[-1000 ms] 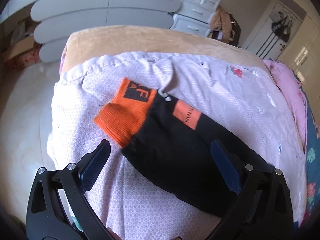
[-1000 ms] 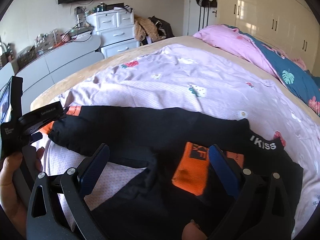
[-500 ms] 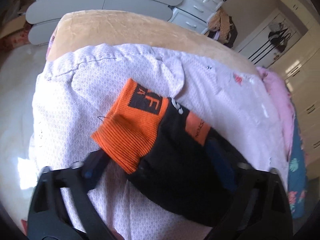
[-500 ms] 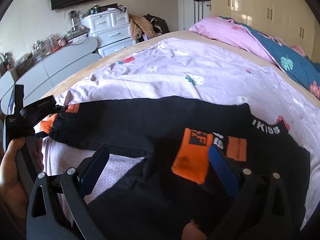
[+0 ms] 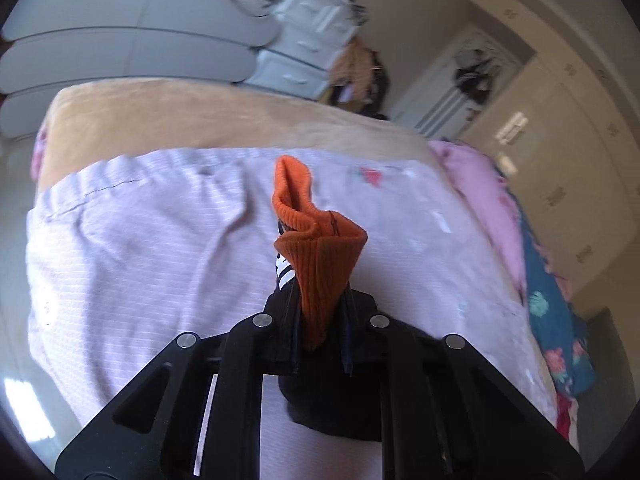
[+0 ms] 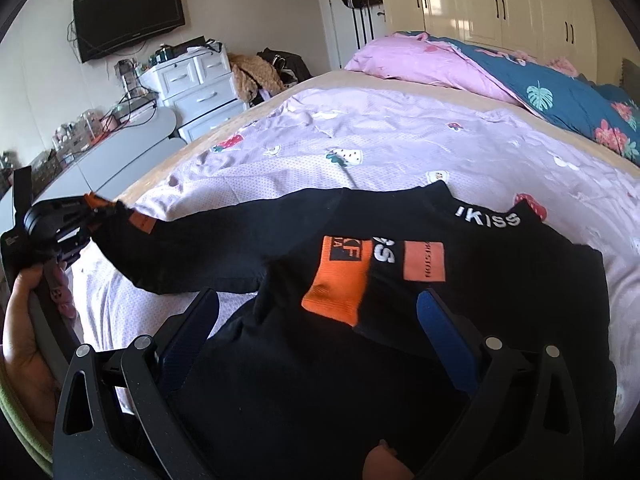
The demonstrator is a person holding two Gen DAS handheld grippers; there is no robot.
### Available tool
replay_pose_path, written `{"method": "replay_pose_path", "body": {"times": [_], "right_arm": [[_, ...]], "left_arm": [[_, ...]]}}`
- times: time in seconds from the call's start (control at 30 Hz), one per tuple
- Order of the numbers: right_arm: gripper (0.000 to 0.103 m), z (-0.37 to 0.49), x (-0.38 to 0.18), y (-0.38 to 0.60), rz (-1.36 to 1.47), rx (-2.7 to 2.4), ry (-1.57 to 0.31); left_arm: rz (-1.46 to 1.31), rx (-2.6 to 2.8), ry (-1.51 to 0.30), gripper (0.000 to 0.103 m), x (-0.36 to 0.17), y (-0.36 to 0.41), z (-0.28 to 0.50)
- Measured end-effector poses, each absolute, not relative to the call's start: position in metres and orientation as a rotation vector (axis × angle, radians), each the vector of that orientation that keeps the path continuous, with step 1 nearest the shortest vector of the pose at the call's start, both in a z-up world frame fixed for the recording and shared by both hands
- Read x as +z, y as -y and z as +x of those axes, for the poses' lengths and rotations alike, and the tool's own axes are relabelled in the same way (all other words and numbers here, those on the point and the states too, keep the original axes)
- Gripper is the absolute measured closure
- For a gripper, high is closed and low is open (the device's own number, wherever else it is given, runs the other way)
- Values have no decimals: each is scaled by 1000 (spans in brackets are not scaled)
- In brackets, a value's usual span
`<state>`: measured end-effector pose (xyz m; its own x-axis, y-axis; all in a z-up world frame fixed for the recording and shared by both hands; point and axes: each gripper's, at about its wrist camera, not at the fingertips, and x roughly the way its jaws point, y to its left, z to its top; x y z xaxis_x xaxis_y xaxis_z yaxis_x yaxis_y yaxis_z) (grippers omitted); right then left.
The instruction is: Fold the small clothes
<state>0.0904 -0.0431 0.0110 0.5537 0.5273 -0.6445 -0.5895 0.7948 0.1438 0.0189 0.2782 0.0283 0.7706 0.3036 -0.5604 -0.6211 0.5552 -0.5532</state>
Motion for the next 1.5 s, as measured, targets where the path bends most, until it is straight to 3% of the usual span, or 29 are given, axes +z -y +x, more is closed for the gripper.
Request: {"method": "replay_pose_path", "body": {"times": [0.97,1.5], "right_arm": [[4,98,19,155,21,447,-710],[4,117,21,212,129,345,-684]], "left_arm": [[-656,85,-400,98,73,-171,66],[-509,-149,-473,99,86,-62,113]]}}
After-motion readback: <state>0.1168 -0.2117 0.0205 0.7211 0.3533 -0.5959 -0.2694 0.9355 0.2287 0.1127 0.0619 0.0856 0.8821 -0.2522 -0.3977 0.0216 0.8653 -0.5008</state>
